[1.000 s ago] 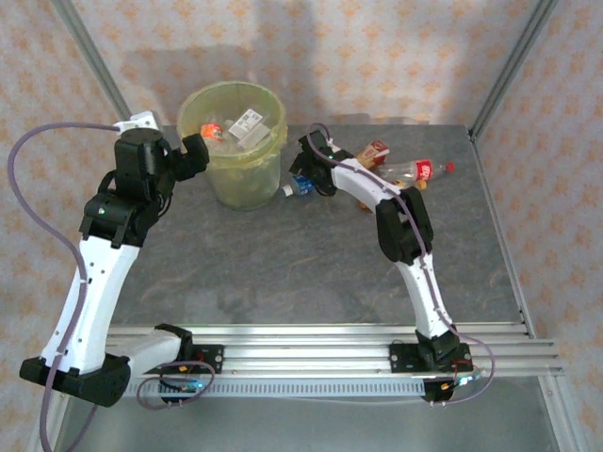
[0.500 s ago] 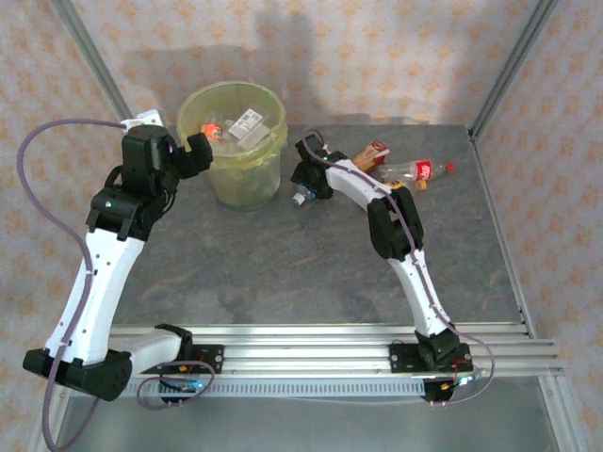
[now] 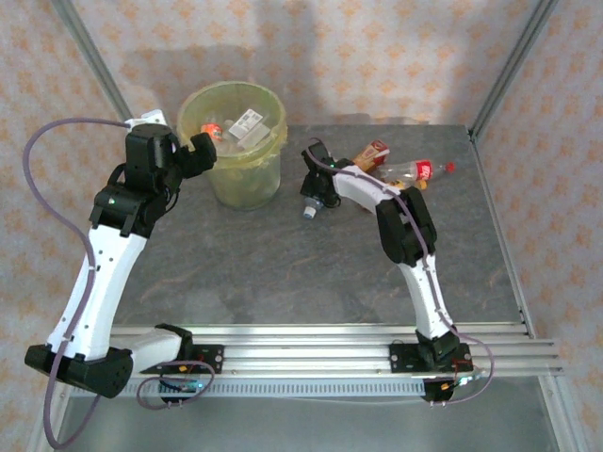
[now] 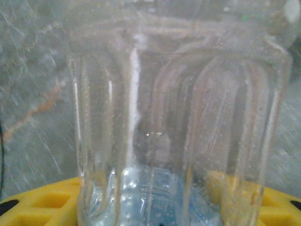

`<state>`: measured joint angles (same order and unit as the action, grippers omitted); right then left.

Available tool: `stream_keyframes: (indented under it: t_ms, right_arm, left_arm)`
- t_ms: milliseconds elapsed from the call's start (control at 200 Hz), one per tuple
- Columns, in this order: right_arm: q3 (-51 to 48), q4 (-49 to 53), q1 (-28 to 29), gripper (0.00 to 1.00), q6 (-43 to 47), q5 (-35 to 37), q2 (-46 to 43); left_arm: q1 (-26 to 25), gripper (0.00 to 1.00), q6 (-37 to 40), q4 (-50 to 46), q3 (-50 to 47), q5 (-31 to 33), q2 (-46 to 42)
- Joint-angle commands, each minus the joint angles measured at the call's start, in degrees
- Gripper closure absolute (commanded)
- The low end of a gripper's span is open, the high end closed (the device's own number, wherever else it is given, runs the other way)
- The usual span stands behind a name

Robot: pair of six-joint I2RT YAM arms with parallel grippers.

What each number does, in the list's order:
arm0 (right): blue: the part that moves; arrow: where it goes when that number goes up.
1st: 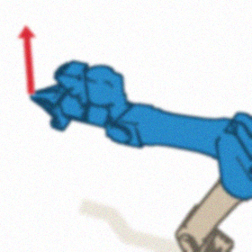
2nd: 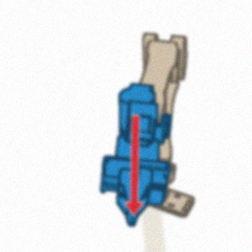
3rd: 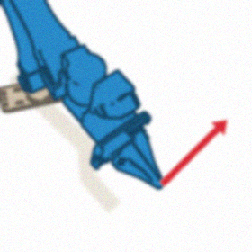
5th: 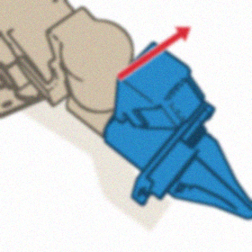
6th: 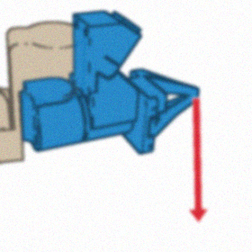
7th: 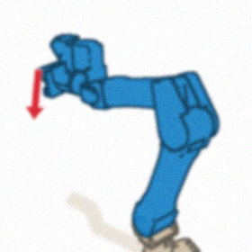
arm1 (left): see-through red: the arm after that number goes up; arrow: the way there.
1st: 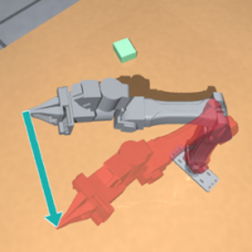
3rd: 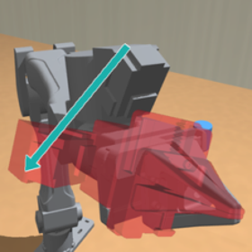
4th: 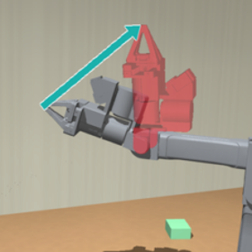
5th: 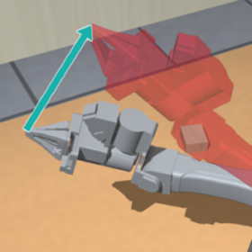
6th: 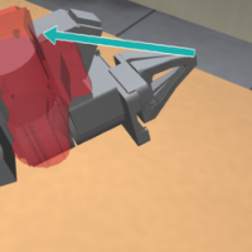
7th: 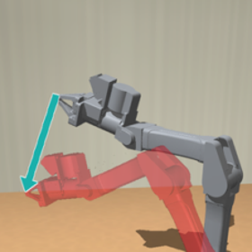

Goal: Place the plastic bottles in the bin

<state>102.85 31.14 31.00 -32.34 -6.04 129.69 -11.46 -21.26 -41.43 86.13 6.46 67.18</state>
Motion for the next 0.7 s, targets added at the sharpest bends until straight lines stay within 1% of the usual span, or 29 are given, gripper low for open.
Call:
stream_keyframes:
  t_ms: [0, 95, 195, 340, 400, 475, 696]
  right_arm:
    - [-6.90, -3.09, 0.55, 0.57, 3.22, -0.42, -7.48]
    - [-14.69, -8.46, 0.72, 0.57, 4.62, -1.51, -14.53]
    - [-22.44, -13.98, 0.78, 0.58, 5.67, -2.42, -22.01]
    - [-31.35, -21.11, 0.81, 0.58, 6.73, -4.40, -31.63]
    - [-34.73, -24.51, 0.97, 0.58, 7.68, -5.87, -35.39]
    - [-38.45, -28.59, 1.32, 0.58, 9.30, -7.14, -39.67]
    - [-46.10, -37.94, 1.78, 0.58, 13.10, -11.63, -49.09]
  left_arm:
    - [0.48, 0.00, -1.37, 1.59, 0.35, -2.61, 0.45]
    - [0.02, 0.00, -1.33, 2.13, 0.62, -4.89, 0.73]
    - [-1.91, 0.00, -0.99, 2.51, 1.13, -5.16, 1.16]
    - [-7.19, 0.00, -0.45, 3.09, 2.22, -4.19, 2.59]
    - [-9.34, 0.00, -0.74, 3.48, 2.76, -5.05, 3.67]
    - [-11.67, 0.00, -1.61, 4.59, 3.28, -7.59, 5.29]
    - [-17.44, 0.00, -4.01, 8.09, 6.16, -18.47, 11.61]
